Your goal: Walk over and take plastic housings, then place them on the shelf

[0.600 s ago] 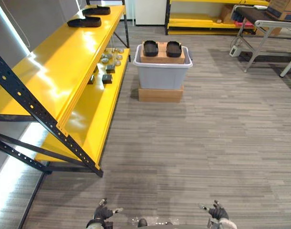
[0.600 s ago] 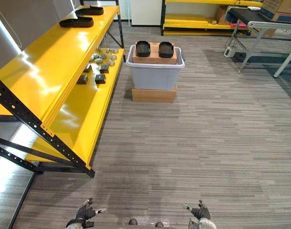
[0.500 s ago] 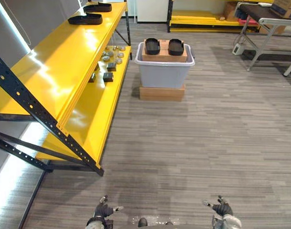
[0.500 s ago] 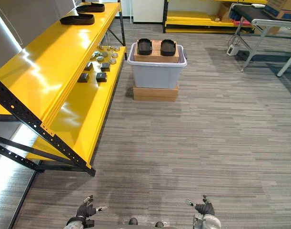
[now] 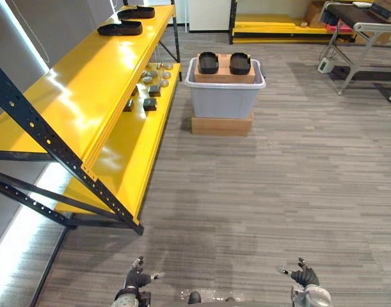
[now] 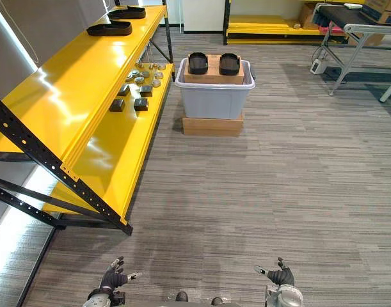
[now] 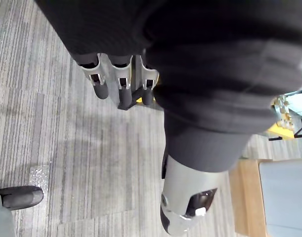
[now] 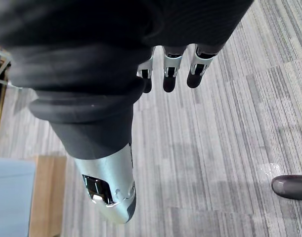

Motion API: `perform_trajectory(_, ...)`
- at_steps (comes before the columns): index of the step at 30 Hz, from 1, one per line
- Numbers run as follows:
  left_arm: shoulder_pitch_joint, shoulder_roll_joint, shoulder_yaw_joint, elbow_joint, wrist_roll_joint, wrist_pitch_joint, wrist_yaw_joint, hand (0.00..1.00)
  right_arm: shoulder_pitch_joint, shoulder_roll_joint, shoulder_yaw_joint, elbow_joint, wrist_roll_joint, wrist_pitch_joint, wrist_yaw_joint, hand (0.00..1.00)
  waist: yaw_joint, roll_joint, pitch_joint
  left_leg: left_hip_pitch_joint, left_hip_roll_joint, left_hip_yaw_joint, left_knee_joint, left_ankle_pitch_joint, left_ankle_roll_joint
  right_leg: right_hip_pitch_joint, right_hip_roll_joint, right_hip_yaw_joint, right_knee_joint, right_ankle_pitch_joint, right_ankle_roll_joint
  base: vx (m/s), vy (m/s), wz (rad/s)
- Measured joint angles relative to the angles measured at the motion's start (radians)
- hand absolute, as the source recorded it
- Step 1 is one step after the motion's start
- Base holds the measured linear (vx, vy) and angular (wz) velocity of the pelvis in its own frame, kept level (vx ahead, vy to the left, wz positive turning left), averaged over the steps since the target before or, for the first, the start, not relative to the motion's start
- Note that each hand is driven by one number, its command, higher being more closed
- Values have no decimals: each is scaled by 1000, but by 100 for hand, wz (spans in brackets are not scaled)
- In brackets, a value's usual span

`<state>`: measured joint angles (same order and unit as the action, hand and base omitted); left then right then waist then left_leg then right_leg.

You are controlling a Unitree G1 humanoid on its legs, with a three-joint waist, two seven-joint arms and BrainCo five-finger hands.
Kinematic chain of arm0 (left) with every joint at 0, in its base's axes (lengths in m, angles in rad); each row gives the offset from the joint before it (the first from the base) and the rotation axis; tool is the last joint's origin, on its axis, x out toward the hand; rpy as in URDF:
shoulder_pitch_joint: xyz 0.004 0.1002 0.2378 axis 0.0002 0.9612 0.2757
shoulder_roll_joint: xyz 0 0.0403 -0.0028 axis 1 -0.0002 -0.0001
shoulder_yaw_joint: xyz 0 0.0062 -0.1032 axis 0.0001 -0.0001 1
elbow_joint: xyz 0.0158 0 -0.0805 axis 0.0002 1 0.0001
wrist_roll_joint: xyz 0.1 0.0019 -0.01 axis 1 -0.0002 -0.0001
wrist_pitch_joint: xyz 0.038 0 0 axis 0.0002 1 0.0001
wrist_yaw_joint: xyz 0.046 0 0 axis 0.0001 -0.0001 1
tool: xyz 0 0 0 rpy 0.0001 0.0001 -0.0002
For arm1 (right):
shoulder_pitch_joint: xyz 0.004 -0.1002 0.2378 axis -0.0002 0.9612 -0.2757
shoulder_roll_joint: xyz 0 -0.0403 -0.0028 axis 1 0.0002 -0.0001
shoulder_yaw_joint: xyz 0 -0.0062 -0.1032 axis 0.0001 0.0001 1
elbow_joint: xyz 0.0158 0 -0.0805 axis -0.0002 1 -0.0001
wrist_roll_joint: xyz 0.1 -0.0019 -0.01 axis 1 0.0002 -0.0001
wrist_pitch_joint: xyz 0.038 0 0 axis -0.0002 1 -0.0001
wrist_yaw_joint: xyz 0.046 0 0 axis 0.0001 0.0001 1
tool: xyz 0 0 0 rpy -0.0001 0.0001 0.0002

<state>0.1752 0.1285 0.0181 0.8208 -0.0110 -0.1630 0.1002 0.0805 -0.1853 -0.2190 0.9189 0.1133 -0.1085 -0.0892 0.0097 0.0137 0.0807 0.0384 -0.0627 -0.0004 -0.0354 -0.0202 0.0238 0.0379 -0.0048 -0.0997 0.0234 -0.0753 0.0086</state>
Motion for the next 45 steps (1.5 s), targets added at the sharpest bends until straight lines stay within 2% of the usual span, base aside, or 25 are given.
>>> perform_trajectory(4,-1,-1,33,-39,-20,0,14,0,-18,3,-4,-1,21,0,-3,0,1,0,3,-29,3,16,21,-11,4,-27,2,16,2,1,-1,36,3,-13)
perform_trajectory(10,1,-8,33,-121,-50,0,14,0,-75,4,-18,-3,45,1,-23,0,3,21,19,-125,18,61,219,-142,28,-49,10,59,16,-14,17,59,35,-23)
perform_trajectory(12,3,-9,34,-162,-60,0,14,0,-85,5,-19,-3,55,2,-25,0,5,30,25,-157,22,74,281,-188,35,-84,10,71,88,-55,27,111,93,-20)
perform_trajectory(14,2,-9,34,-200,-66,0,13,0,-89,12,-19,-29,65,3,-26,0,4,36,49,-169,21,86,359,-250,55,-167,-4,71,309,-154,78,116,105,-15)
perform_trajectory(16,2,-6,33,-223,-70,0,13,0,-87,28,-18,-56,74,3,-27,0,2,30,62,-156,9,81,379,-278,71,-258,-34,35,521,-198,104,130,82,2)
perform_trajectory(18,-2,-6,30,-240,-74,0,14,0,-85,38,-17,-78,77,5,-39,0,4,17,76,-127,-1,78,384,-305,75,-323,-74,-38,621,-236,79,230,64,5)
perform_trajectory(20,-7,-7,27,-241,-76,1,14,0,-110,32,-14,-82,84,4,-43,0,-1,27,99,-77,13,61,353,-313,69,-364,-79,-105,547,-236,71,301,33,14)
perform_trajectory(22,-26,-12,19,-242,-78,1,17,0,-136,16,-7,-82,91,3,-44,0,-1,49,118,-36,47,43,306,-316,60,-425,-50,-140,433,-195,75,398,-25,21)
perform_trajectory(23,-40,-12,17,-242,-78,1,19,0,-153,14,-7,-82,95,2,-47,0,-4,49,129,-1,61,30,264,-312,47,-466,-43,-146,333,-119,77,494,-83,34)
perform_trajectory(25,-52,-4,15,-243,-78,0,36,0,-168,16,-6,-82,95,1,-56,0,-13,21,141,56,58,9,213,-316,18,-512,-56,-145,230,-13,58,474,-142,54)
perform_trajectory(26,-57,-6,14,-243,-78,0,38,0,-168,17,-6,-82,95,2,-66,0,-25,8,145,94,65,-20,207,-335,-16,-523,-70,-147,202,89,21,545,-231,71)
perform_trajectory(27,-56,-9,6,-241,-77,0,39,0,-161,15,-6,-83,95,2,-67,0,-33,13,137,116,92,-41,211,-346,-35,-535,-70,-160,252,180,-52,562,-250,54)
perform_trajectory(28,-56,-13,-3,-238,-77,0,41,0,-163,14,-6,-84,95,2,-67,0,-30,31,132,112,118,-44,221,-345,-44,-546,-57,-182,302,144,-65,586,-281,31)
perform_trajectory(30,-62,-16,-11,-234,-77,0,46,0,-182,28,-4,-98,93,0,-64,0,-37,38,130,67,154,-51,352,-309,-116,-561,-43,-211,419,31,-118,608,-298,9)
perform_trajectory(31,-62,-24,-5,-227,-77,0,49,0,-182,31,4,-102,93,0,-63,0,-39,38,130,31,163,-57,469,-271,-142,-529,-28,-217,419,-1,-124,745,-342,-1)
perform_trajectory(32,-56,-34,0,-219,-77,0,51,0,-178,30,27,-102,93,0,-62,0,-40,38,130,-33,174,-58,662,-159,-141,-449,3,-213,368,-24,-129,606,-267,-4)
perform_trajectory(34,-49,-38,0,-209,-78,-1,50,0,-166,35,58,-103,92,-3,-62,0,-35,36,133,-145,232,-12,953,-175,-101,-297,57,-200,250,-31,-137,552,-221,-11)
perform_trajectory(35,-47,-40,5,-198,-78,0,50,0,-158,43,65,-103,92,-3,-62,0,-19,33,133,-216,248,23,1077,-206,-50,-211,81,-184,190,-36,-144,483,-167,-23)
perform_trajectory(37,-38,-44,15,-200,-81,0,49,0,-157,44,72,-98,93,-3,-62,0,8,28,134,-330,234,53,1108,-237,-15,-116,95,-147,113,-37,-145,475,-119,-40)
perform_trajectory(39,-32,-46,18,-201,-89,0,49,0,-162,42,70,-97,95,-3,-62,0,18,26,136,-433,177,61,1001,-259,-16,-36,91,-130,43,-40,-142,417,-40,-23)
perform_trajectory(41,-25,-53,20,-203,-93,0,33,0,-155,43,55,-81,105,-3,-61,0,40,16,142,-480,85,75,629,-225,-52,58,68,-112,-15,-64,-109,415,20,-17)
perform_trajectory(42,-17,-59,20,-203,-93,0,31,0,-155,42,46,-80,110,-3,-62,0,46,17,142,-482,67,77,504,-189,-67,77,66,-107,-27,-74,-105,436,57,-20)
perform_trajectory(43,-16,-74,20,-201,-93,1,30,0,-156,41,29,-79,112,-3,-62,0,65,33,143,-495,54,82,310,-103,-83,106,74,-88,-39,-98,-91,558,131,-32)
perform_trajectory(44,-12,-82,23,-197,-92,2,31,0,-157,40,24,-77,112,-3,-63,0,85,49,138,-512,53,83,267,-17,-84,134,78,-78,-44,-128,-67,474,125,-40)
perform_trajectory(45,-9,-83,26,-193,-92,2,32,0,-154,43,27,-77,112,-2,-63,0,91,35,139,-509,47,89,270,31,-54,143,70,-67,-43,-144,-48,517,136,-29)
